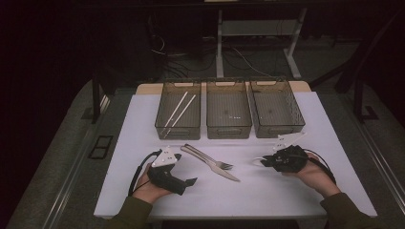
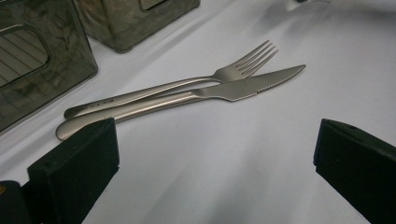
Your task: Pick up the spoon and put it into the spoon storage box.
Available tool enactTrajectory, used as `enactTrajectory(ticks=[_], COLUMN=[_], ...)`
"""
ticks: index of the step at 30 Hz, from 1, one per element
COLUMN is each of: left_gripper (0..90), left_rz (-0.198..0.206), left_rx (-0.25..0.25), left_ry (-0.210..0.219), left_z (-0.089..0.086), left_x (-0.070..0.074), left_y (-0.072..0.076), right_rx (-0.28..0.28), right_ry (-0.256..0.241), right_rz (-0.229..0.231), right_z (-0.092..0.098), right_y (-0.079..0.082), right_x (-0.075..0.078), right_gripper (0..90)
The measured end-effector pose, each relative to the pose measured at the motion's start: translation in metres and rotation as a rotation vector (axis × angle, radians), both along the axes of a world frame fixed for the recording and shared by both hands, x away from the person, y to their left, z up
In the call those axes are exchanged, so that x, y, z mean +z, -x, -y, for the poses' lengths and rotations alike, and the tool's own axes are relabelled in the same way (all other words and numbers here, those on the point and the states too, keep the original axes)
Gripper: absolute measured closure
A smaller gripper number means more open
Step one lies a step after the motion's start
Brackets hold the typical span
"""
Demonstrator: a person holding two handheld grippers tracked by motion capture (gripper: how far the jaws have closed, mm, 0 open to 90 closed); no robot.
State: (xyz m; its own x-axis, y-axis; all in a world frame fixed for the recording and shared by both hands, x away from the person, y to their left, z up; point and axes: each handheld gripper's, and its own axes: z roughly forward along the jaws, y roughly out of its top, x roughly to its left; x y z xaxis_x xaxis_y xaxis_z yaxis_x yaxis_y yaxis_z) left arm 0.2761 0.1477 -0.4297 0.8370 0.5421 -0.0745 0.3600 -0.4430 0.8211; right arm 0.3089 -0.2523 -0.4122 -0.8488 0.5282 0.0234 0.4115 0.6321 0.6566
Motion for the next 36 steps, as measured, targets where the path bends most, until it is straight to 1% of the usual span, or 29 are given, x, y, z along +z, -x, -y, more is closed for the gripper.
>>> enactTrajectory(ticks=[8, 12, 17, 22, 27, 31, 36], left_gripper=[0.0, 0.0, 0.0, 0.0, 0.0, 0.0, 0.0], left_rz=[0.005, 0.002, 0.003, 0.003, -0.005, -0.003, -0.002], left_rx=[-0.004, -0.006, -0.006, -0.011, -0.009, -0.005, -0.008], left_ry=[0.002, -0.006, 0.001, -0.004, 0.000, 0.011, 0.009], left_z=[0.000, 0.000, 0.000, 0.000, 0.001, 0.000, 0.000], left_x=[0.000, 0.000, 0.000, -0.001, -0.002, -0.001, -0.001], left_y=[0.000, 0.000, 0.000, -0.001, -0.001, 0.000, 0.000], right_rx=[-0.016, -0.029, -0.038, -0.048, -0.053, -0.057, -0.055], right_ry=[-0.035, -0.048, -0.072, -0.091, -0.096, -0.106, -0.105], right_rz=[0.020, 0.025, 0.040, 0.046, 0.051, 0.057, 0.062], right_z=[0.002, 0.003, 0.002, 0.002, -0.001, -0.004, -0.011], right_y=[-0.006, -0.009, -0.014, -0.022, -0.029, -0.035, -0.043], right_x=[0.011, 0.016, 0.024, 0.032, 0.037, 0.041, 0.045], right_gripper=[80.6, 80.7, 80.6, 80.7, 80.6, 80.6, 80.7])
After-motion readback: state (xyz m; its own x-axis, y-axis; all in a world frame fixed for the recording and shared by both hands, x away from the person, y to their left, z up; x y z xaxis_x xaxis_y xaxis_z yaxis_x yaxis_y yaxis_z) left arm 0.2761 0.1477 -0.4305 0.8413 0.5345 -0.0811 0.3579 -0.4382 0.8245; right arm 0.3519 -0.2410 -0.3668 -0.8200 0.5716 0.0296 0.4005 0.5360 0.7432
